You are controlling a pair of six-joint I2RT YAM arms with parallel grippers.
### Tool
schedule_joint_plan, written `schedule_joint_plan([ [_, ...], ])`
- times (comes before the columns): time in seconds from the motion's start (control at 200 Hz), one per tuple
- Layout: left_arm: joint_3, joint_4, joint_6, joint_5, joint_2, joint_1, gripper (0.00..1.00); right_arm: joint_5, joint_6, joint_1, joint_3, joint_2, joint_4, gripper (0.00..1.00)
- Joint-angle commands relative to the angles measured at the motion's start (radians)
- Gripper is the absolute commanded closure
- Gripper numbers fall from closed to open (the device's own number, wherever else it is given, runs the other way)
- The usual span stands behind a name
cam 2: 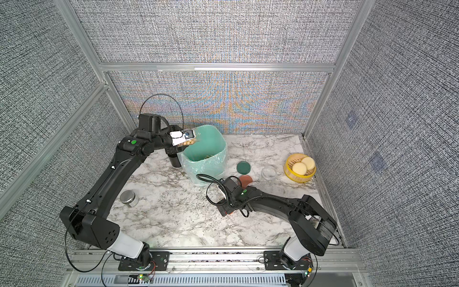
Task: Empty moldy peanuts from jars
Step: Place the lid at the center of the board, then pour the moldy peanuts from the jar into the trash bin.
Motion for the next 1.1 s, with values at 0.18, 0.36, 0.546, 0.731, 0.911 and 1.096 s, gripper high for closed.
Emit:
schedule_joint_plan([
  [0.18, 0.071, -0.012, 0.083, -0.049, 0.045, 0.001, 1.00, 0.014, 0.004, -0.003, -0.035, -0.125, 0.097, 0.02],
  [0.36, 0.138, -0.039, 0.242, -0.035, 0.082, 0.000, 1.00, 0.106, 0.043, -0.035, -0.129, -0.329, 0.167, 0.02],
  [0.546, 0.130, 0.006, 0.557, -0.117, 0.089, -0.053, 1.00, 0.146, 0.054, -0.111, -0.197, -0.516, 0.196, 0.02],
  [0.731, 0.079, 0.085, 0.873, -0.312, 0.120, -0.125, 1.00, 0.131, 0.057, -0.165, -0.241, -0.594, 0.218, 0.02],
  [0.911, 0.065, 0.149, 1.027, -0.436, 0.163, -0.146, 1.00, 0.104, 0.074, -0.178, -0.260, -0.620, 0.237, 0.02],
  [1.096, -0.001, 0.345, 1.221, -0.559, 0.186, -0.147, 1.00, 0.097, 0.071, -0.183, -0.269, -0.625, 0.246, 0.02],
])
